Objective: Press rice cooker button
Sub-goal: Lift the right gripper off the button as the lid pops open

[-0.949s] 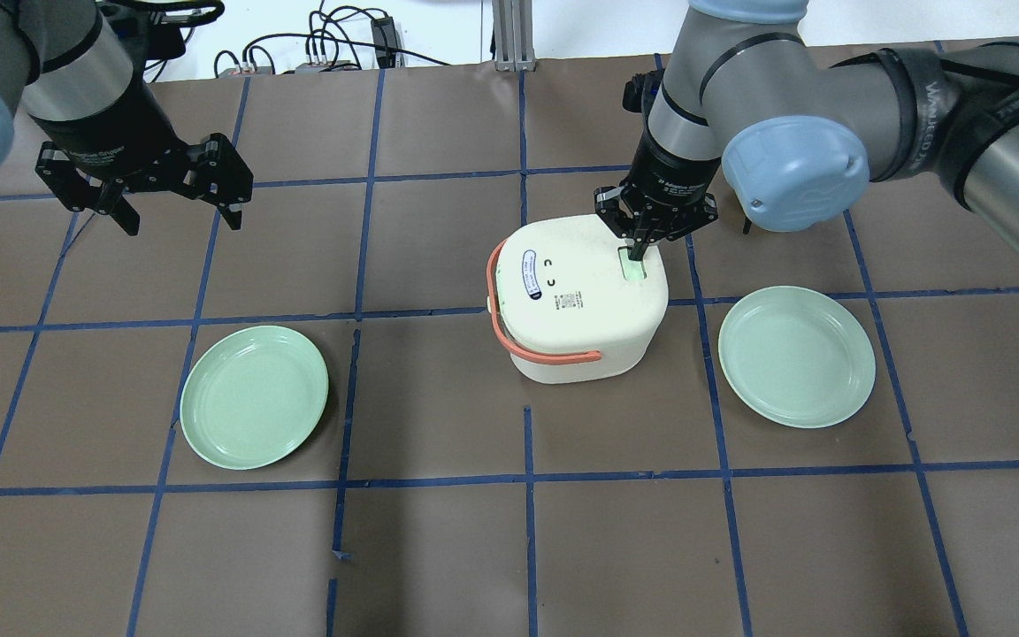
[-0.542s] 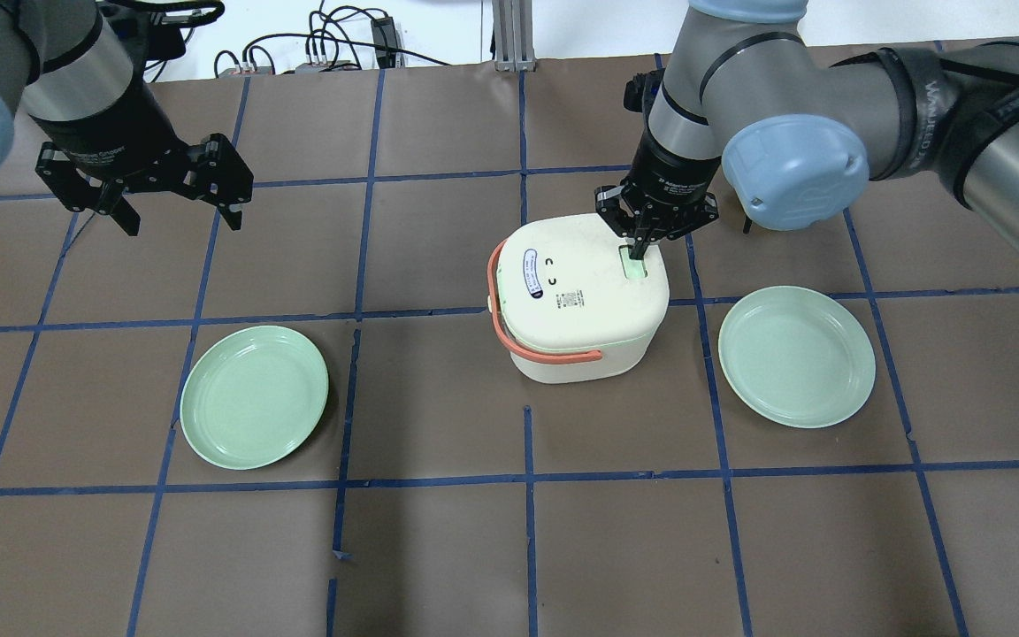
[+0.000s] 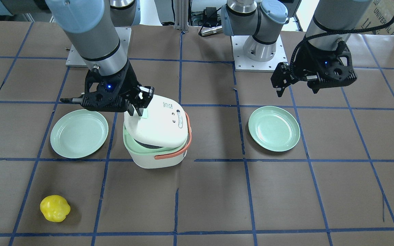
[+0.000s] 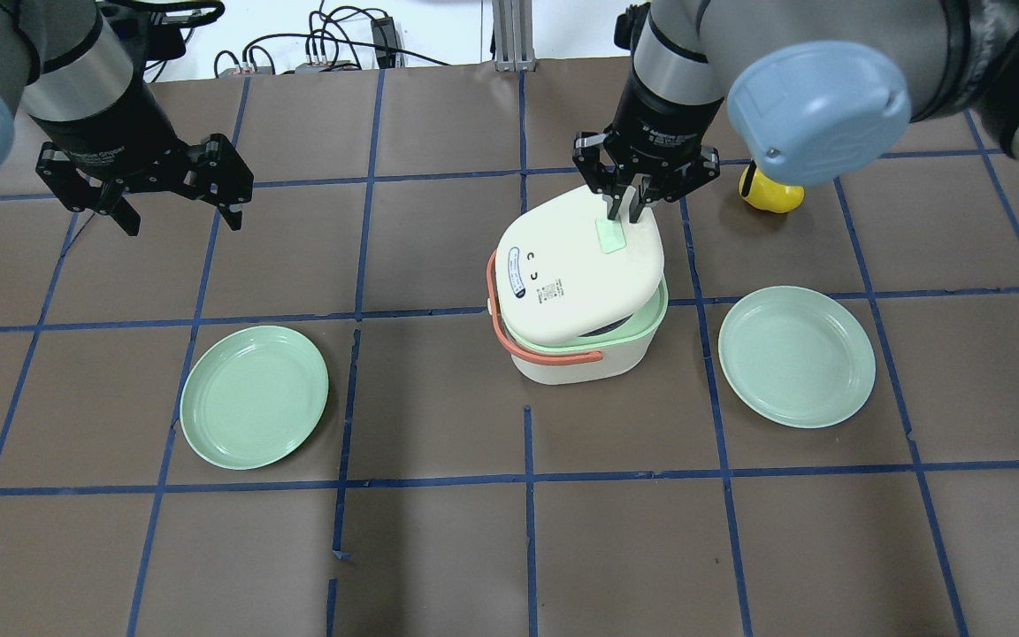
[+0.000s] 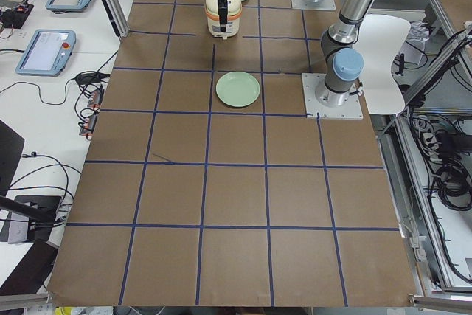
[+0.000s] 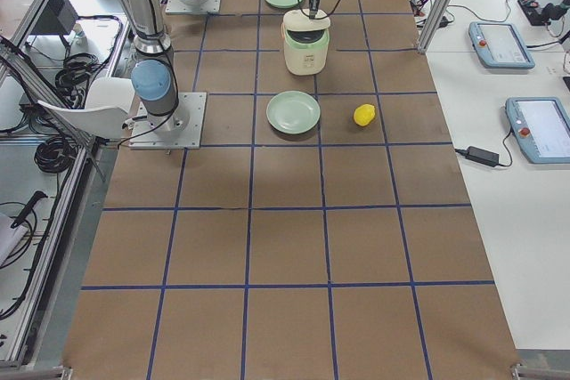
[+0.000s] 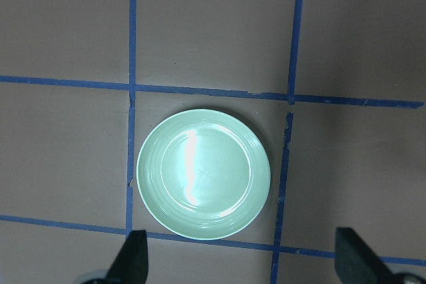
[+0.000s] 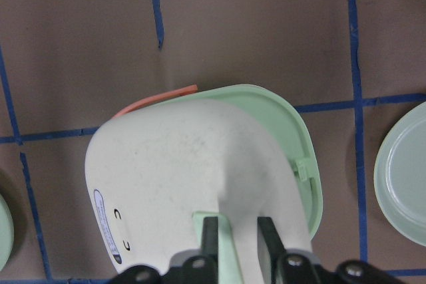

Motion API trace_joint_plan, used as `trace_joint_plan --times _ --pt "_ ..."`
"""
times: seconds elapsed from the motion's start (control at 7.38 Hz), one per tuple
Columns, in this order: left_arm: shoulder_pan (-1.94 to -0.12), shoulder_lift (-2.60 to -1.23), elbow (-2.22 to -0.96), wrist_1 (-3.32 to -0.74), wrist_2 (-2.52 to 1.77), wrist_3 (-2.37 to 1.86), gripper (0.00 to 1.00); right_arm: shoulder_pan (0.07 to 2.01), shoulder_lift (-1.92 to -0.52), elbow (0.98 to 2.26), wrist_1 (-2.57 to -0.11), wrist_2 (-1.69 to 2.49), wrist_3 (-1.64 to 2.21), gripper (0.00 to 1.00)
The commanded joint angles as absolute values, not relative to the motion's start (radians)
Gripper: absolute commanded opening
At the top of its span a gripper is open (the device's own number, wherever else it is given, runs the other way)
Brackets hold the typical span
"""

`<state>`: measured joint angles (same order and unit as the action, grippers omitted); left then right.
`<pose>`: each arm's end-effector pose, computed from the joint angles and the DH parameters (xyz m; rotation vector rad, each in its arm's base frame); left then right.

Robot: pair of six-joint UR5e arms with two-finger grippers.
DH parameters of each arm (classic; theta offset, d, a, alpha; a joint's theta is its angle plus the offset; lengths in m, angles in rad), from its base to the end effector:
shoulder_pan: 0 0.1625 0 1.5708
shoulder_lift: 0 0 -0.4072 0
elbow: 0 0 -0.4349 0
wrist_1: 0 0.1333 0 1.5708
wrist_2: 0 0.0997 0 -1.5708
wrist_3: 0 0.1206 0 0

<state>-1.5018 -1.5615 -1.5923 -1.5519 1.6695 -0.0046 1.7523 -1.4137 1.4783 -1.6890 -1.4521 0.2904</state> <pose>-0.0845 -0.5387 0.4450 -0.1124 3.0406 -0.0053 0.2541 -0.5671 0.4224 0.1592 3.0093 -0.0367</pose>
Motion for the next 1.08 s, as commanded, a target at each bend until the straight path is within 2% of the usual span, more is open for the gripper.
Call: trace_joint_plan --times 0.0,0.54,0.95 --pt "-1.502 -1.562 -1.592 -1.551 1.669 -0.005 1.00 1.737 -1.419 1.346 -1.590 -1.521 0.185 1.00" --pt "-1.502 -1.562 -1.592 -1.551 1.670 -0.005 1.00 1.630 -1.482 1.364 -1.490 -1.612 -0.029 1.00" --pt "-1.502 -1.562 -1.592 -1.551 1.670 -0.005 1.00 1.609 -1.509 1.437 -1.490 -1.594 -0.049 1.00"
